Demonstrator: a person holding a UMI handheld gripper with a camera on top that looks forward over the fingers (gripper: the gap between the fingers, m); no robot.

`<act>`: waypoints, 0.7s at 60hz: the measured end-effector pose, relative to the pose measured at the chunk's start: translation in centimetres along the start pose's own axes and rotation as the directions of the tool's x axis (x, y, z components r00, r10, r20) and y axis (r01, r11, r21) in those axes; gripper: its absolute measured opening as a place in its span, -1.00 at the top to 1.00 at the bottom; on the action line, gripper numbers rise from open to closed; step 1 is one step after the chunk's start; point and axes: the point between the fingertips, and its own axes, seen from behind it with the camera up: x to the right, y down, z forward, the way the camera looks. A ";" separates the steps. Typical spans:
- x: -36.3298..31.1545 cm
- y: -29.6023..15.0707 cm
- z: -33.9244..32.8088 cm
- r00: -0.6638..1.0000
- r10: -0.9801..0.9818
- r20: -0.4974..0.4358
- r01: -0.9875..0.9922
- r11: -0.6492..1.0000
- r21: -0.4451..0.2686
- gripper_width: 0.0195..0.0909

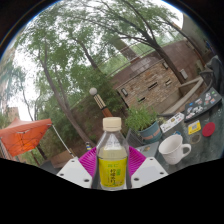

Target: Pour water

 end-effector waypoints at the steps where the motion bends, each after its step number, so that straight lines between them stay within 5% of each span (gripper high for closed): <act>1: 0.0 -0.3 0.6 0.997 0.079 0.011 -0.079 0.997 -0.001 0.45; 6: 2.2 -0.2 3.4 0.860 0.504 0.081 -0.503 0.864 -0.031 0.46; 12: 2.6 -2.4 4.6 0.440 0.895 0.076 -0.892 0.446 -0.075 0.46; 20: 6.5 -0.6 5.5 0.195 0.981 0.013 -0.977 0.195 -0.090 0.46; 26: 7.0 -1.0 5.3 0.060 0.997 0.050 -0.994 0.064 -0.084 0.46; 42: 7.5 -1.7 5.2 -0.078 0.992 0.096 -0.994 -0.069 -0.090 0.46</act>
